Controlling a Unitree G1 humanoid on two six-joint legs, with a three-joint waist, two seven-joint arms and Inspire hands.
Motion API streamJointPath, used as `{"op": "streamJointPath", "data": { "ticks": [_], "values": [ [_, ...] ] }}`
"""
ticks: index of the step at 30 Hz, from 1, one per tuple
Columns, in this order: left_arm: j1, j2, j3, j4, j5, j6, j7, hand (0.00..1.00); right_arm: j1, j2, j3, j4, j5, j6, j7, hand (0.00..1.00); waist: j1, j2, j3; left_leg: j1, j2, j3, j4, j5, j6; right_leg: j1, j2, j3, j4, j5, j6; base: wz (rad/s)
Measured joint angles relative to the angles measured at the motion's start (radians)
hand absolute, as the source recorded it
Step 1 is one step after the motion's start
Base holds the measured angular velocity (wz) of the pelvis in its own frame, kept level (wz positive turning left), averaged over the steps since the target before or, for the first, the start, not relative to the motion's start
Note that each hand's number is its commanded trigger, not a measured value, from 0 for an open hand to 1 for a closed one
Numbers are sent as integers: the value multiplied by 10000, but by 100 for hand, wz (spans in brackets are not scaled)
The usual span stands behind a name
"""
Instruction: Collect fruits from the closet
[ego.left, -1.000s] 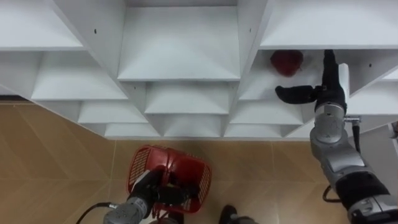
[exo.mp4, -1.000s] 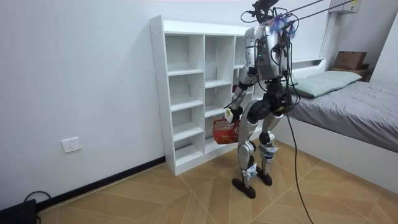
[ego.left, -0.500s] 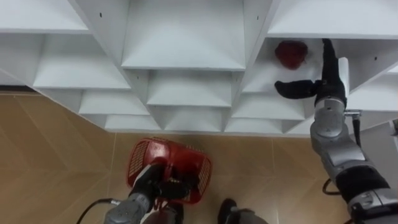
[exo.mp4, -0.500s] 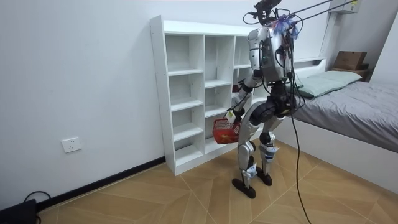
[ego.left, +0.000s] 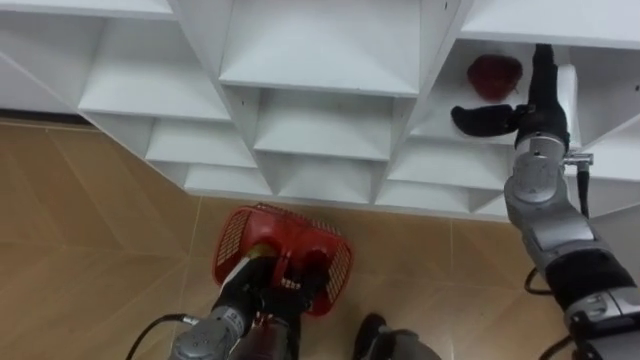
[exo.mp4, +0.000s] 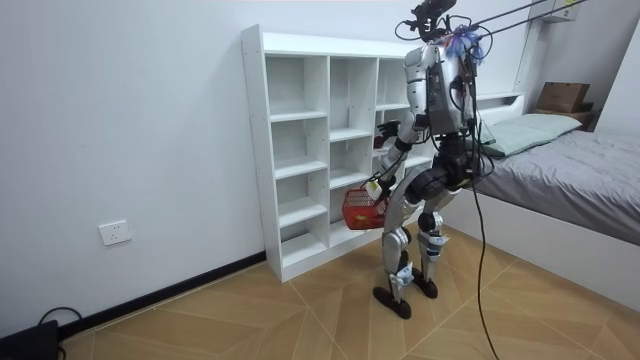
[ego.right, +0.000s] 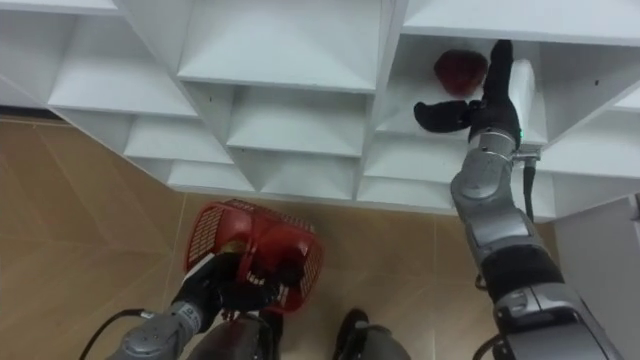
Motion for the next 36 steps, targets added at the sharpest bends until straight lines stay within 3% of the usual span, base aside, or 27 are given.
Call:
{"op": "streamJointPath", "data": {
  "ticks": [7,16,28,33,36],
  "values": [
    [-18,1,-28,-70,0,1,-5,100,-138,-26,1,-25,-26,-1,-2,0,-2,-9,5,-140,-33,-12,76,-1,5,-148,-36,12,45,-8,3,0],
    [-54,62,-233,-71,-194,-6,-7,100,-311,5,26,-16,-390,8,58,0,-23,-203,116,-145,-44,-37,-96,3,7,-122,-41,-53,-91,-15,16,1],
    [-10,251,-411,-269,-436,9,-27,100,-308,-136,209,132,-414,41,226,0,-85,-266,135,-196,-97,-55,-354,28,32,-146,-69,-168,-350,-31,105,2],
    [-14,457,-663,-494,-588,66,-125,100,-386,-221,210,602,-380,57,211,0,-117,-434,220,-241,-170,1,-328,30,37,-248,-160,-111,-207,-128,137,1],
    [5,474,-694,-499,-593,67,-156,100,-389,-222,220,936,-200,178,222,0,-118,-450,229,-283,-156,16,-247,29,39,-259,-161,-112,-192,-134,140,-1]
  ]
}}
